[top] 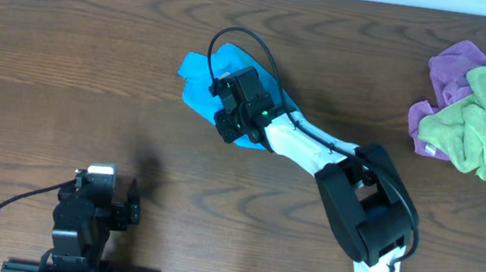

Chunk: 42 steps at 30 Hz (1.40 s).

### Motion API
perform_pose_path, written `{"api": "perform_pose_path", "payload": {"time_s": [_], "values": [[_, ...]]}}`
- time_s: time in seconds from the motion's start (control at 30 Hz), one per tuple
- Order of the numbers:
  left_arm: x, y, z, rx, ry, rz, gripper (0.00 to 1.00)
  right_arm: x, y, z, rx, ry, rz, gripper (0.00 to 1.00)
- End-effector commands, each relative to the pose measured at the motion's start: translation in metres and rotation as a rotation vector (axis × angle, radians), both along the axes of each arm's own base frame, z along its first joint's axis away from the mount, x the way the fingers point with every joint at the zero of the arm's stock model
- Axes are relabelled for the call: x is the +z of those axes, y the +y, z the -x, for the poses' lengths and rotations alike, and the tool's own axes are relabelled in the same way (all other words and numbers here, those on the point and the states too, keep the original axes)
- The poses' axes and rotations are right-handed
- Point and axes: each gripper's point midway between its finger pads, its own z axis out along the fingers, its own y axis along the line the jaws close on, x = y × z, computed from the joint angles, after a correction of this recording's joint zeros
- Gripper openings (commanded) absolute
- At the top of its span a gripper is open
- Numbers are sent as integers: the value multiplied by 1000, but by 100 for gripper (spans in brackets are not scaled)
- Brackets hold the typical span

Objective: Fold the cloth

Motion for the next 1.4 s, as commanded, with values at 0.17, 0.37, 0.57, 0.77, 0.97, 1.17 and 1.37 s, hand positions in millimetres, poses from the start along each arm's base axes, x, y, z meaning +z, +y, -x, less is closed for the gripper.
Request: {"api": "perform_pose_path", "payload": {"time_s": [0.17,0.37,0.57,0.77,0.97,1.17,1.37], "values": [[-2,2,0,13,-1,-8,95,18,31,19,58,84,-125,1],[-2,2,0,13,-1,-8,95,100,68,60,276,211,-425,1],[-2,2,0,13,-1,-8,95,127,35,51,254,282,-513,5],[-2,2,0,13,-1,-7,95,88,-45,-11,-81,241,-329,65],[-2,2,0,13,-1,-8,95,93,-36,7,16,294,-378,63],[-2,2,0,13,-1,-8,95,77,3,68,251,297,-234,61],[-2,2,0,13,-1,-8,95,60,26,82,277,142,-17,58]]}}
